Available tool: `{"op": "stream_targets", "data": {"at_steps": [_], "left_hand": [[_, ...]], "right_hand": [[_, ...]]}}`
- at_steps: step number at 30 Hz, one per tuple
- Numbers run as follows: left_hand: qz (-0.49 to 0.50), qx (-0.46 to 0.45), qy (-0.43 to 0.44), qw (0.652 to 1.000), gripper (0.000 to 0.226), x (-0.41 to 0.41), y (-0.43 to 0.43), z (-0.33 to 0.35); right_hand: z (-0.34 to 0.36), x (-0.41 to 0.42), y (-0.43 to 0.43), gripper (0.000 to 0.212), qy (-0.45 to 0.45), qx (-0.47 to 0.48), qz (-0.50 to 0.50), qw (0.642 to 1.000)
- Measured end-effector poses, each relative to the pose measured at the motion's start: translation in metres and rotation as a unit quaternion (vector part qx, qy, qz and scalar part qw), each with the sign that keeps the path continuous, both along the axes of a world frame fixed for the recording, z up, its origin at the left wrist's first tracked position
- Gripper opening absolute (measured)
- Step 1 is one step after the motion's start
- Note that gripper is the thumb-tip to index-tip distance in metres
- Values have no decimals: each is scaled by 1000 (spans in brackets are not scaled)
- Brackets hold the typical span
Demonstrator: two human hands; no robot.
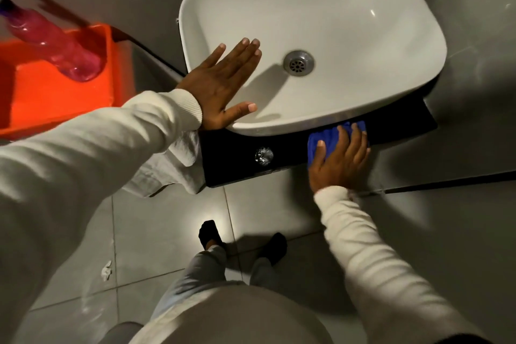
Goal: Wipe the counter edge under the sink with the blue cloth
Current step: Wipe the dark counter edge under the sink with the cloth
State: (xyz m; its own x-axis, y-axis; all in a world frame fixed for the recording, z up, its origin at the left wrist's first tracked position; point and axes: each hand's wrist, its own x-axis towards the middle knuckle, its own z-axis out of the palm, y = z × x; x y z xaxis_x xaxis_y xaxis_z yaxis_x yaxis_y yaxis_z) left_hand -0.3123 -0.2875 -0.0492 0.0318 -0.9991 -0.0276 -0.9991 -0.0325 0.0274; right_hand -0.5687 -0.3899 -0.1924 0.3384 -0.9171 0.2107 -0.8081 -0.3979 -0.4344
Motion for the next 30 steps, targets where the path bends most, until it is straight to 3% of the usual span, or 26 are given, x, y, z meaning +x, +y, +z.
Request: {"op": "stream_targets", "data": {"at_steps": [2, 3, 7, 9, 10, 13, 17, 21, 25, 30], "left_hand": [[-16, 2, 11, 1000, 86, 2, -1, 1], [-34, 7, 11, 999, 88, 5, -1, 2], [-95, 25, -10, 995, 93, 29, -5, 5], [-106, 22, -13, 994, 94, 37, -8, 4], [-105, 21, -9, 994, 94, 36, -9, 4], [-139, 11, -8, 990, 93, 54, -12, 2], [-178, -3, -4, 984, 91, 71, -19, 2], [-209, -7, -6, 978, 91, 81, -26, -1], [-239, -14, -14, 971, 89, 95, -28, 0], [-214, -10, -25, 977, 93, 128, -37, 0]], "right_hand": [[7, 26, 27, 50, -27, 27, -54, 998], [8, 34, 45, 51, -16, 31, -33, 999], [3, 24, 78, 56, 64, 3, 155, 986], [1, 9, 61, 57, 75, -15, 191, 979], [1, 2, 48, 57, 75, -13, 185, 980], [6, 28, 52, 55, 24, 19, 23, 999], [18, 90, 99, 54, -14, 54, -137, 989], [21, 119, 168, 58, 21, 89, -59, 994], [17, 87, 159, 58, 68, 72, 45, 994], [30, 132, 158, 62, 43, 116, -162, 979]]}}
